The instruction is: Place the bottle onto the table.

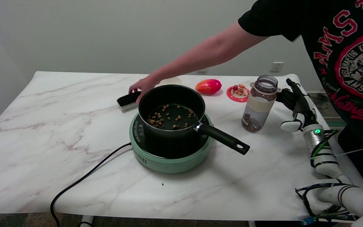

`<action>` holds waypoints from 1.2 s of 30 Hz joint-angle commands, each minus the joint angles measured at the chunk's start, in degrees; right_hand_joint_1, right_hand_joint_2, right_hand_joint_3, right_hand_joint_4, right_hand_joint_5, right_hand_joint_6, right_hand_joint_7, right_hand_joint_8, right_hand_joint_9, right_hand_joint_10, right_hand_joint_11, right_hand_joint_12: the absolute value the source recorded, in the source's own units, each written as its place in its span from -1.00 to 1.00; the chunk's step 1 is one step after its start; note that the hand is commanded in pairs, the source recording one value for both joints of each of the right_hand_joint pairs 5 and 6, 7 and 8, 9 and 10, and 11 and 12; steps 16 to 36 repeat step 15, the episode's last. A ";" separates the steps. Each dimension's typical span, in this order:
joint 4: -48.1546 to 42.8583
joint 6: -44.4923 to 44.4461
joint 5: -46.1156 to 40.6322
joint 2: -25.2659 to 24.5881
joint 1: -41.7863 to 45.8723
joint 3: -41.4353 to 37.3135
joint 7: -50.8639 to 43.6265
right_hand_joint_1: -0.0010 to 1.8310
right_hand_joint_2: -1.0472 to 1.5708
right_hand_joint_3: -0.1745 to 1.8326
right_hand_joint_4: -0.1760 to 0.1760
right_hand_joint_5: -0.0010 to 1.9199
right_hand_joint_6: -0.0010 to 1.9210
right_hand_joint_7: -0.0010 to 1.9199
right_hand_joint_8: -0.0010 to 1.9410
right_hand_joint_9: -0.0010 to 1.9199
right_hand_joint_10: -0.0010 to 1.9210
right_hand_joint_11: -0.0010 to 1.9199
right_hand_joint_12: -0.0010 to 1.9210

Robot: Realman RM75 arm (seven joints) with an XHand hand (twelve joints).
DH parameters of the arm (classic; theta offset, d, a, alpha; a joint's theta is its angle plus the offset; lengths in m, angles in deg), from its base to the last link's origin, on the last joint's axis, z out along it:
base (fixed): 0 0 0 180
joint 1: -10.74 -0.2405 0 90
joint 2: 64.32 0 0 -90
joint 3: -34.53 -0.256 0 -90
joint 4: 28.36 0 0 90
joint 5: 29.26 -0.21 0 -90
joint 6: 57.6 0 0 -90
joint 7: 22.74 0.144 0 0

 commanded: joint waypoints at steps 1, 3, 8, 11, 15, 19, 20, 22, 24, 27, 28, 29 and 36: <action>-3.70 1.76 0.18 11.13 6.18 -0.64 1.72 0.46 -0.87 0.09 0.00 -0.86 -0.86 -0.37 -0.38 -0.45 -0.45 -0.42 -0.42; -3.85 1.43 0.18 12.00 6.42 -1.04 2.03 0.47 -0.84 0.12 0.00 -0.87 -0.87 -0.36 -0.37 -0.45 -0.45 -0.42 -0.42; -4.66 0.48 1.41 13.05 7.16 -1.76 1.16 0.53 -0.65 0.20 0.00 -0.91 -0.91 -0.33 -0.34 -0.45 -0.45 -0.43 -0.43; -5.13 0.41 3.57 13.60 7.86 -2.65 1.47 0.54 -0.60 0.22 0.00 -0.92 -0.92 -0.31 -0.32 -0.42 -0.42 -0.42 -0.42; -5.14 0.64 5.05 13.59 8.50 -4.23 1.47 0.57 -0.61 0.25 0.00 -0.92 -0.92 -0.32 -0.33 -0.43 -0.43 -0.42 -0.42; -5.14 0.64 5.05 13.59 8.50 -4.23 1.47 0.57 -0.61 0.25 0.00 -0.92 -0.92 -0.32 -0.33 -0.43 -0.43 -0.42 -0.42; -5.14 0.64 5.05 13.59 8.50 -4.23 1.47 0.57 -0.61 0.25 0.00 -0.92 -0.92 -0.32 -0.33 -0.43 -0.43 -0.42 -0.42; -5.14 0.64 5.05 13.59 8.50 -4.23 1.47 0.57 -0.61 0.25 0.00 -0.92 -0.92 -0.32 -0.33 -0.43 -0.43 -0.42 -0.42; -5.14 0.64 5.05 13.59 8.50 -4.23 1.47 0.57 -0.61 0.25 0.00 -0.92 -0.92 -0.32 -0.33 -0.43 -0.43 -0.42 -0.42; -5.14 0.64 5.05 13.59 8.50 -4.23 1.47 0.57 -0.61 0.25 0.00 -0.92 -0.92 -0.32 -0.33 -0.43 -0.43 -0.42 -0.42; -5.14 0.64 5.05 13.59 8.50 -4.23 1.47 0.57 -0.61 0.25 0.00 -0.92 -0.92 -0.32 -0.33 -0.43 -0.43 -0.42 -0.42; -5.14 0.64 5.05 13.59 8.50 -4.23 1.47 0.57 -0.61 0.25 0.00 -0.92 -0.92 -0.32 -0.33 -0.43 -0.43 -0.42 -0.42; -5.14 0.64 5.05 13.59 8.50 -4.23 1.47 0.57 -0.61 0.25 0.00 -0.92 -0.92 -0.32 -0.33 -0.43 -0.43 -0.42 -0.42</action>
